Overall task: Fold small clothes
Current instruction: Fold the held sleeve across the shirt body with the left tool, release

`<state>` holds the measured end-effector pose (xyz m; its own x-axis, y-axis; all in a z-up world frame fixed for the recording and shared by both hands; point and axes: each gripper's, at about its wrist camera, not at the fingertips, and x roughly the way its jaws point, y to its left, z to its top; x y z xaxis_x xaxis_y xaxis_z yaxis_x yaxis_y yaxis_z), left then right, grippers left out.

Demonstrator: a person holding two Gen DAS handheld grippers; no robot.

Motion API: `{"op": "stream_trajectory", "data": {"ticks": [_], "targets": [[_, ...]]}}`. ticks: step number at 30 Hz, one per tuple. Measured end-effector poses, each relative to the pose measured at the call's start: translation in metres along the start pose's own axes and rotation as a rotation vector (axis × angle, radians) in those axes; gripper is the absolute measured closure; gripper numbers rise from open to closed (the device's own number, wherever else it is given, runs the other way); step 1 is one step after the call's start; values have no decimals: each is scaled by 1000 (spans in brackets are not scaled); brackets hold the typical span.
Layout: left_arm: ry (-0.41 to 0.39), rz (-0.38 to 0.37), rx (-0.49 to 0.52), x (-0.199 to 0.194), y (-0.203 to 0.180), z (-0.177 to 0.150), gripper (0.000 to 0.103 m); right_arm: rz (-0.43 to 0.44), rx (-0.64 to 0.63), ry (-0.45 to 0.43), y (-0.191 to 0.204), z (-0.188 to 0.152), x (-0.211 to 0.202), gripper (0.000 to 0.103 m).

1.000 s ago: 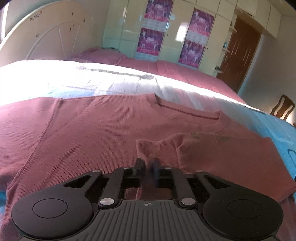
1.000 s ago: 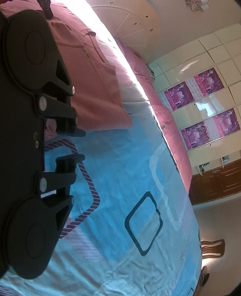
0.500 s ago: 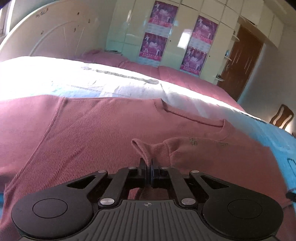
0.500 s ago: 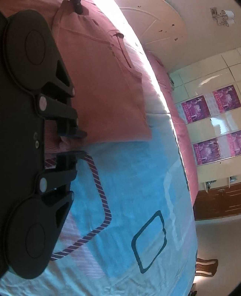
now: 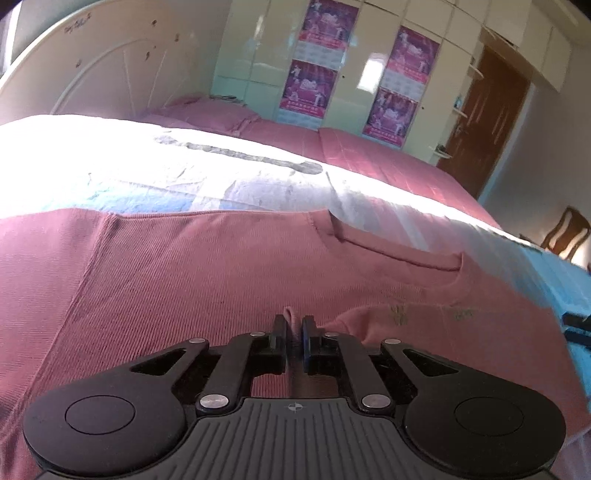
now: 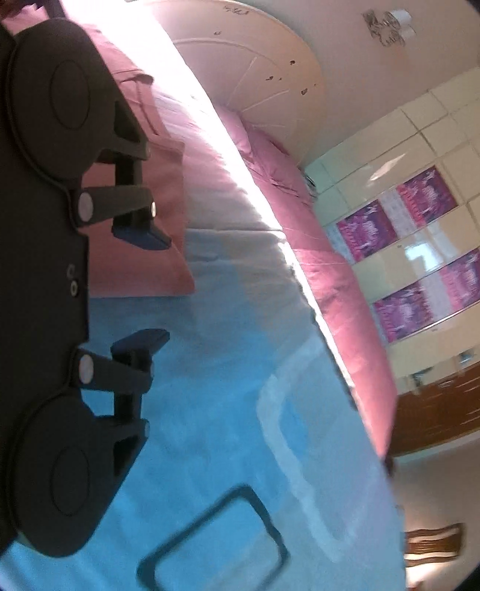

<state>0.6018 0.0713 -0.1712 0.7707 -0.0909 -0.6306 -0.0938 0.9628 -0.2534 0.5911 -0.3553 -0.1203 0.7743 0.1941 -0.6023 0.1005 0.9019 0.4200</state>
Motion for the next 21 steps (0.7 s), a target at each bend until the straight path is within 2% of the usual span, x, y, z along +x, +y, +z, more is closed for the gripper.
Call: {"op": "stream_trajectory", "data": {"ticks": [2,3,5,6,7,8,9,10,11,14,16,17,18,19,20,21], "targets": [[0,-14,-29,3,3,-1,80,34,53,36,-8,2,13,71],[1,-20,-34,5,3,-1,78,49,71,49,-11,2,17,76],[1,-32,-44,7,2,-1,65,56,73,59,-11,0,21,80],[-3,-41,-48,6,1,-1,60,63,68,61,-10,0,21,88],[-9,-42,-51,6,0,-1,53,63,58,65,-7,0,22,89],[-14,-51,-50,6,-1,-1,48,54,42,67,-5,-1,22,92],[-18,-53,-42,7,-3,-1,48,54,29,65,-4,-2,21,94],[-11,-45,-21,9,-5,-2,56,55,22,62,-3,-1,20,95],[-8,-37,-6,11,-6,-3,100,46,6,57,-1,-2,18,95],[-99,5,-2,1,-3,-2,100,29,-54,9,7,0,5,97],[-54,17,6,11,0,-5,100,-27,-139,-5,14,-2,6,99],[-53,13,16,15,0,-7,100,-78,-158,40,12,-6,18,99],[-49,13,31,15,-1,-5,100,-62,-138,33,8,-7,19,99],[-38,14,40,16,-2,-2,100,-66,-132,41,8,-5,18,97],[-37,20,40,13,-3,2,100,-76,-127,40,9,-3,15,88],[-68,52,44,5,-5,5,100,-98,-130,18,11,-2,7,86]]}}
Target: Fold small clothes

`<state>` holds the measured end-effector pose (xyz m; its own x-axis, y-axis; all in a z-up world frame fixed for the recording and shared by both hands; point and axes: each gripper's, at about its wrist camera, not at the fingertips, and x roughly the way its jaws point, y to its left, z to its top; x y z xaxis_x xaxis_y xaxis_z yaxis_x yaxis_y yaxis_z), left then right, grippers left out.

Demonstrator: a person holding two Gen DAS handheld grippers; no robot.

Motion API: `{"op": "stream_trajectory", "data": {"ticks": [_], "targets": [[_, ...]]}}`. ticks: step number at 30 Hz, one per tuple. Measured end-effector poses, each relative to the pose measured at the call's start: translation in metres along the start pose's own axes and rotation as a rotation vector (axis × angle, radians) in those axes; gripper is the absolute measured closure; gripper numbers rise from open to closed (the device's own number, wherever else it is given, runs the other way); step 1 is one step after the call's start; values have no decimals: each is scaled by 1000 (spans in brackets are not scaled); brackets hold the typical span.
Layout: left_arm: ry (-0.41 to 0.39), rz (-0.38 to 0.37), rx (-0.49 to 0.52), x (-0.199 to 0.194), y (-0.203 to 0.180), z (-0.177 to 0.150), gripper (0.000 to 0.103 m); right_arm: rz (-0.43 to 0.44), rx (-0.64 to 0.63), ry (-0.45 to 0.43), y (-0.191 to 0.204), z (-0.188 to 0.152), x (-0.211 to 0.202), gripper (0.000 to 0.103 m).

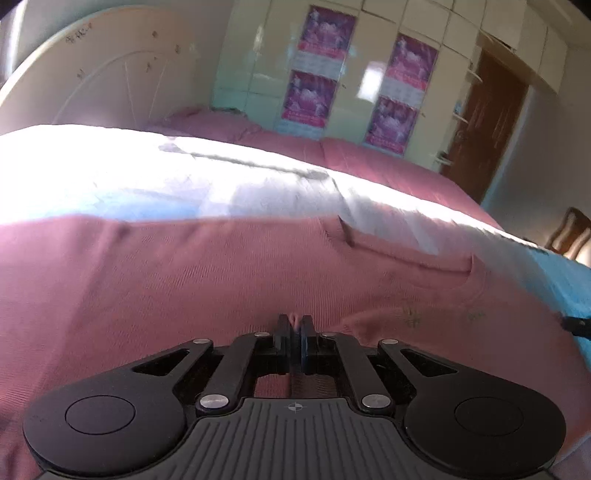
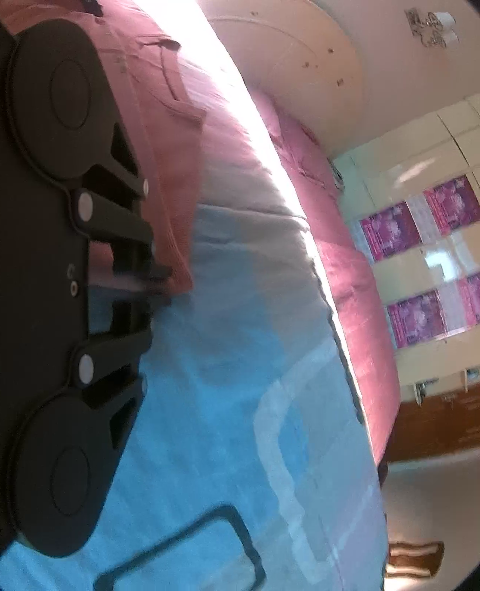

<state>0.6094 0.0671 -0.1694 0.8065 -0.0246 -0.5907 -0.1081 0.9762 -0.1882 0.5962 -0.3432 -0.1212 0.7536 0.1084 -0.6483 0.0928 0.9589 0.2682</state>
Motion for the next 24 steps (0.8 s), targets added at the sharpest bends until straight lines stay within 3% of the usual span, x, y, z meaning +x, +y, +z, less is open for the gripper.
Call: {"op": "stream_trajectory", "data": {"ticks": [3,6,8,9,13,16,17,18,22,24], "targets": [[-106,23,70,-31,-20,7,99,25,-21,-53,6,2,-25,99],[-51,-96,191,-29,-64,0,95,41,-131,-14,27,-5,-25,99],[62,-104,248,-6,-86,-13,61,0,-186,80,37,-18,-8,100],[109,-95,242,3,-88,-20,60,-9,-198,65,38,-22,-8,100],[43,-92,244,-25,-94,-30,59,-9,-218,83,41,-36,-38,99],[72,-96,252,-38,-85,-48,59,-25,-252,91,39,-66,-67,96],[60,-104,259,-42,-84,-54,59,-33,-258,83,38,-75,-76,84],[54,-102,273,-45,-86,-56,59,-47,-260,81,37,-80,-81,78],[7,-107,261,-62,-85,-44,59,-31,-198,21,37,-80,-104,84],[56,-72,246,-52,-78,-46,59,2,-204,-13,44,-83,-112,91]]}}
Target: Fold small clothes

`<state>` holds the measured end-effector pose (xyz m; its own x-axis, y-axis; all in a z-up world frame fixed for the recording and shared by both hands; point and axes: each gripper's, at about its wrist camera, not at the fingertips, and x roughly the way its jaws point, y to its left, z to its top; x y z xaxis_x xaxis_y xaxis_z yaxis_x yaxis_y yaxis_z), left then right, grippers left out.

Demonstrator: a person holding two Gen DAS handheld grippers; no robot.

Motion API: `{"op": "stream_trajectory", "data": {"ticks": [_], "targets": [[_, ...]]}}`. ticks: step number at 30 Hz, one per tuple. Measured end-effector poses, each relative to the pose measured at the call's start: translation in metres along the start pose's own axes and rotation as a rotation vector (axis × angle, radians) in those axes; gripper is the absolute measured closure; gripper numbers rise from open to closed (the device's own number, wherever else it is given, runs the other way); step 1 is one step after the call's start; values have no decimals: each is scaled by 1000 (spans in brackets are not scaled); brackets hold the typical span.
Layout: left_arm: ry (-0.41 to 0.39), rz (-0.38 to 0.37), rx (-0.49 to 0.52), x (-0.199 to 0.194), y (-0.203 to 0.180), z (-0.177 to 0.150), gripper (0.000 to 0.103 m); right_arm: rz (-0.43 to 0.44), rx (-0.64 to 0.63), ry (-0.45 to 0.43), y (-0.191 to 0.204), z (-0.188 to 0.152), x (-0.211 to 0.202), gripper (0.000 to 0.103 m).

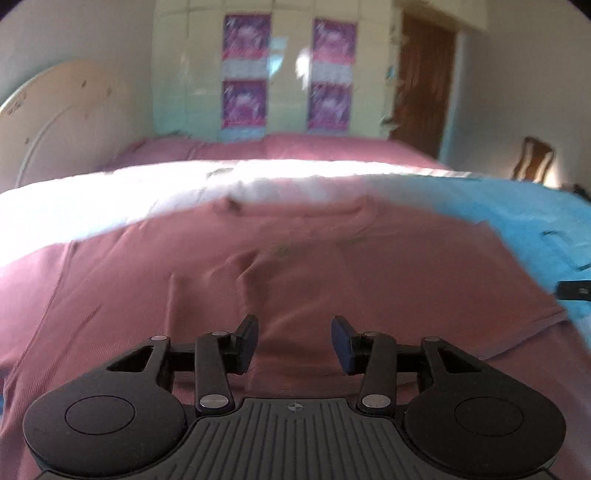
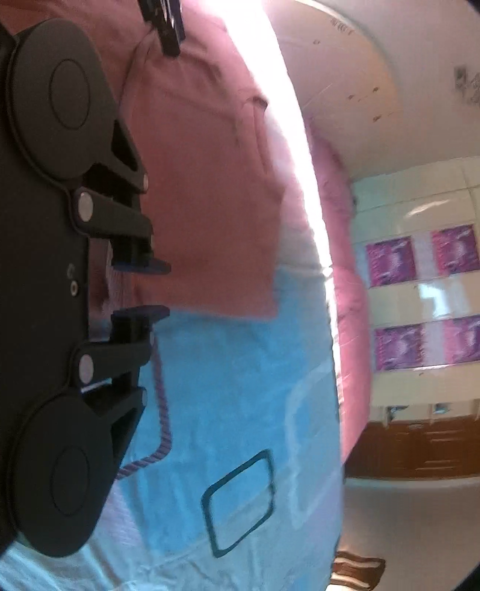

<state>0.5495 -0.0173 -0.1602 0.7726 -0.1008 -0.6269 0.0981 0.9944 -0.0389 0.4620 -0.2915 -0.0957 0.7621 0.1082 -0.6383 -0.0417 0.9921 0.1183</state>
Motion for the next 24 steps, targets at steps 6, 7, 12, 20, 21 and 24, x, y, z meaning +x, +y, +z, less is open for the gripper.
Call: {"op": "stream_trajectory", "data": {"ticks": [6,7,12,20,21,24], "targets": [[-2,42,-19,-8,24,-6,59,-29,-30,86,1,-4,12,93],[21,43,-19,-5,28,-9,59,-34,-36,66,2,-1,9,88],[6,13,-47,-5,40,3,59,-52,-85,82,9,4,31,89],[30,44,-45,53,36,37,49,-74,19,8,-6,64,93,85],[37,31,-54,60,38,34,44,-96,10,19,-8,67,103,84],[14,34,-36,54,36,31,41,-121,37,76,-19,71,124,80]]}}
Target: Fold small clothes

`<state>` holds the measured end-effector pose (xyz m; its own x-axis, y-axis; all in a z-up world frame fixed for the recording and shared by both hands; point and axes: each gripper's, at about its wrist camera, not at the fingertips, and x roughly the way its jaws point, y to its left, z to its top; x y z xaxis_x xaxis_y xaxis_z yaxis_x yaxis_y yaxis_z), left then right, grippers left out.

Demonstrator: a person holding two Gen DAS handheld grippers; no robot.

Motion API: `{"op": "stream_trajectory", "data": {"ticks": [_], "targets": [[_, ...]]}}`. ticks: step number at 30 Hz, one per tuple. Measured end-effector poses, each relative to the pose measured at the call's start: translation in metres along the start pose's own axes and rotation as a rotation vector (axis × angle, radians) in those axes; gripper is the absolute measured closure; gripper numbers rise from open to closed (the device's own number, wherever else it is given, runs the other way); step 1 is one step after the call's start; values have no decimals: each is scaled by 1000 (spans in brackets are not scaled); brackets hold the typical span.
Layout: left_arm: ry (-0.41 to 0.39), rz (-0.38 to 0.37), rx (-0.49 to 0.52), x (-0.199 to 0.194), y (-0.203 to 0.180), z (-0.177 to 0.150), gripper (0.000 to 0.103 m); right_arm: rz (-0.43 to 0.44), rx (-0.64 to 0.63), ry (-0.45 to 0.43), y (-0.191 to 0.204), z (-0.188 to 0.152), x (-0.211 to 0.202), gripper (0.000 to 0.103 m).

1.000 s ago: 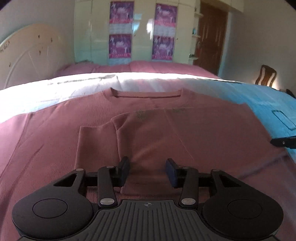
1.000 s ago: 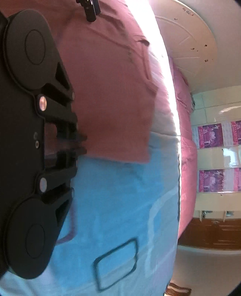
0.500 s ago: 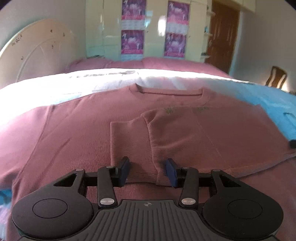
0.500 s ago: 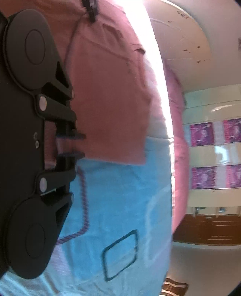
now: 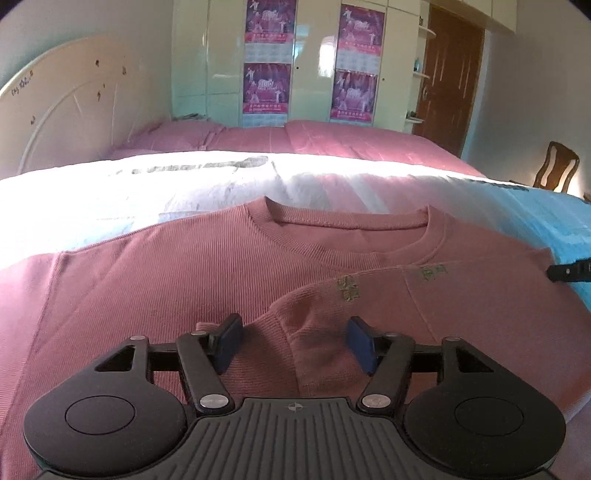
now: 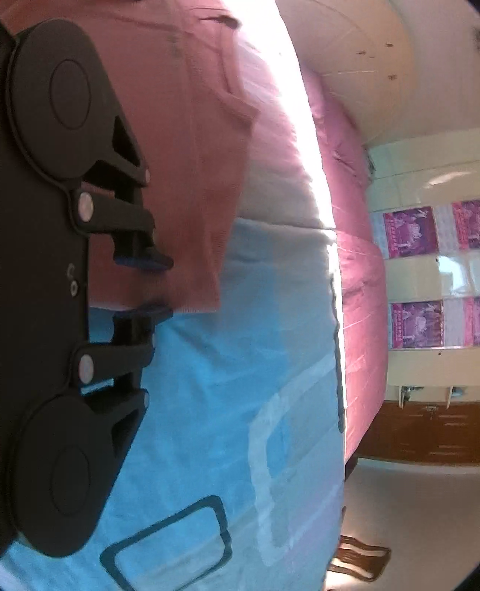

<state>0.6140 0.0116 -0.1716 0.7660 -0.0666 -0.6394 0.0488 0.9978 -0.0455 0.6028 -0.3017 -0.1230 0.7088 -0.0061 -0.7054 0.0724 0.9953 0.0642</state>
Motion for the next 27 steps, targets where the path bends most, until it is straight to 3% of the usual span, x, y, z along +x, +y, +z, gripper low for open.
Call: {"op": "stream_trajectory", "data": {"ticks": [3,5,6,8,9,10,12,16,20,23,27], "targets": [[-34,-6,-43,-24,9,-7,41,0,5,-38,0,-2,-26,80],[-10,20,-60,-36,20,-22,38,32,-2,-64,3,-13,-47,79],[20,25,-55,-36,24,-29,35,50,-13,-55,7,-23,-53,79],[3,11,-53,-48,32,-40,32,51,-84,22,19,-49,-53,80],[6,39,-41,-57,34,-41,32,25,-127,10,24,-61,-56,80],[-9,59,-33,-66,39,-42,32,-6,-161,-12,31,-68,-63,79],[-72,86,-72,-91,60,-44,32,-3,-102,-53,33,-72,-82,78],[-155,218,-234,-136,135,-60,32,56,-80,-104,50,-71,-102,76],[-143,357,-476,-164,235,-88,32,110,-94,-99,77,-64,-103,76],[-157,419,-602,-180,296,-106,32,104,-100,-93,95,-62,-101,76],[-170,453,-709,-181,357,-115,37,64,0,-86,104,-62,-104,76]]}}
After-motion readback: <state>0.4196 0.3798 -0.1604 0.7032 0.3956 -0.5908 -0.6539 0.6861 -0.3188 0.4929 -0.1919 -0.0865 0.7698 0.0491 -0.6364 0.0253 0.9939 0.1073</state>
